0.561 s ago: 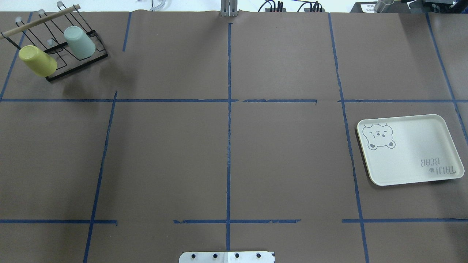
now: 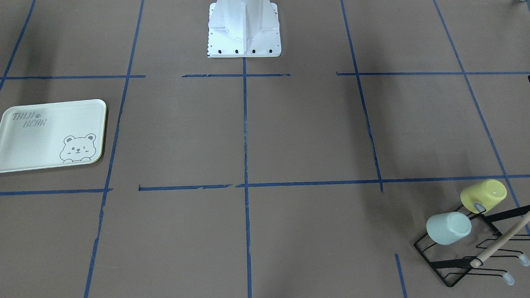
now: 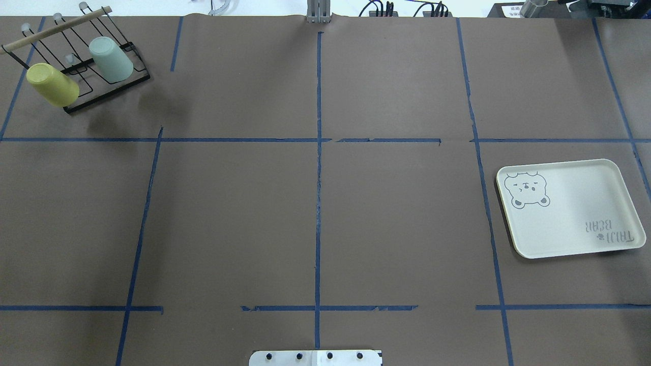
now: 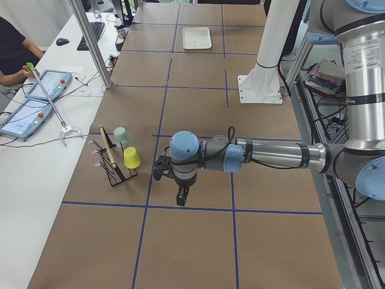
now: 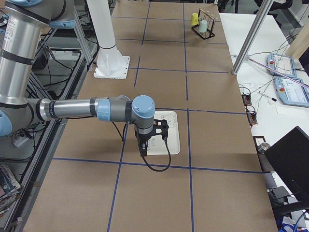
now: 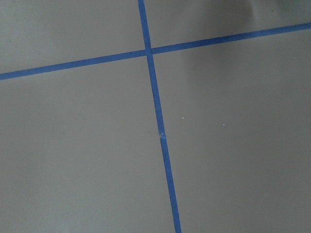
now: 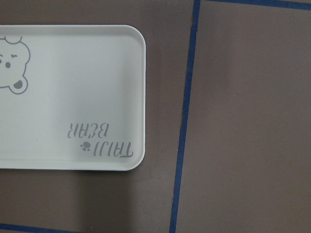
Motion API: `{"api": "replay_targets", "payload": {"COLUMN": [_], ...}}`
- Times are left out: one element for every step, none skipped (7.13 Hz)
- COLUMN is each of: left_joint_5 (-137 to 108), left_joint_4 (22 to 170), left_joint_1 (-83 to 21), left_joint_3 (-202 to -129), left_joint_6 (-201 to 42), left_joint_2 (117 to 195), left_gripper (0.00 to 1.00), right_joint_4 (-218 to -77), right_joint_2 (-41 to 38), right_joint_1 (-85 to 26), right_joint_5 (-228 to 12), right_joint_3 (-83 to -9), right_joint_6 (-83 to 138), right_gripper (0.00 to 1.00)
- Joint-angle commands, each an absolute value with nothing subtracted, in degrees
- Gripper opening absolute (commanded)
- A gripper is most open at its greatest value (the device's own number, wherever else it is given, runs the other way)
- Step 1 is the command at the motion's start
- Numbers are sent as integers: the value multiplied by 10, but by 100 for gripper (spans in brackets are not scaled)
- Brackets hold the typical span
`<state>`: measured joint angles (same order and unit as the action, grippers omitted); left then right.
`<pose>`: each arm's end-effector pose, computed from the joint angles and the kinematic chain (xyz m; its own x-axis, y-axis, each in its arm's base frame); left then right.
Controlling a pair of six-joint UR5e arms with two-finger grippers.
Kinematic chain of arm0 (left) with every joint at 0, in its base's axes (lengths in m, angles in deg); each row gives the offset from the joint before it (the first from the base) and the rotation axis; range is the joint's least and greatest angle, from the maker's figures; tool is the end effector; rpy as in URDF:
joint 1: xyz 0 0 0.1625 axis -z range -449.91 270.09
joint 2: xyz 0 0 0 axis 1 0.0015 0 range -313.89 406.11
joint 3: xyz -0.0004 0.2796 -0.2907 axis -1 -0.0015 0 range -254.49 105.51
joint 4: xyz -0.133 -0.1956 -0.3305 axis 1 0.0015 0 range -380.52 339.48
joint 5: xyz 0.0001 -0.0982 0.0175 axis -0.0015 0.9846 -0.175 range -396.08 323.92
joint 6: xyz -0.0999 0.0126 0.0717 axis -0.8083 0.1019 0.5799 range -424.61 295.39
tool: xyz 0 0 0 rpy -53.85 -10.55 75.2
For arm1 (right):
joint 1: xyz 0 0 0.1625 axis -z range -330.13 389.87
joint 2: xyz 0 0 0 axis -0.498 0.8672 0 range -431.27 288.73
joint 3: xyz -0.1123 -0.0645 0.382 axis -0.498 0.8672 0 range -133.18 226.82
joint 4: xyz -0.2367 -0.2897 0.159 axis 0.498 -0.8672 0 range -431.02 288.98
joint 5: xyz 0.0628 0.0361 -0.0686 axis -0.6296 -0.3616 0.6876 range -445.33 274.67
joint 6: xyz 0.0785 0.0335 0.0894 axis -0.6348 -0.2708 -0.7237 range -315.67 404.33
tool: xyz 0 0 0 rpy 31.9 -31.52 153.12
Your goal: Left arm grabs green cup and hands to right arm on tray
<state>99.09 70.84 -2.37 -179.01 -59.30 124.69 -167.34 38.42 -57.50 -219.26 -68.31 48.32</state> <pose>-0.0280 -0.4113 0.6162 0.6950 0.1771 -0.6969 -0.1075 0.9839 0.1429 0.0317 -0.3466 0.5965 0.7150 -0.0917 0.6930 0.0960 0.9948 0.0326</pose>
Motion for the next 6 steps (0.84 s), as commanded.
{"api": "replay_targets", "payload": {"left_joint_5": [989,992,992,992,992,992], "left_joint_4": [707,708,708,707,708,708], "left_joint_1": [-25,-24,-25,-25,-25,-25], "left_joint_3": [-1786,-1790,-1789,-1791,-1791,-1795], "left_joint_6": [-595,-595,-595,-595,-596,-596], "left_joint_2": [1246,1245,1246,1246,1247,1247], "left_gripper": [100,100,100,100,100,100], "right_joint_4": [-1673,-1673,-1673,-1673,-1673,-1673], "right_joint_2": [384,383,384,384,383,382], "right_joint_1": [-569,-567,-567,-567,-567,-564], "right_joint_5": [-2194,-2196,-2208,-2215,-2215,-2215], "right_joint_3": [-681,-681,-682,-681,-681,-681], "right_joint_6": [483,483,483,487,488,489], "right_gripper": [100,100,100,100,100,100]}}
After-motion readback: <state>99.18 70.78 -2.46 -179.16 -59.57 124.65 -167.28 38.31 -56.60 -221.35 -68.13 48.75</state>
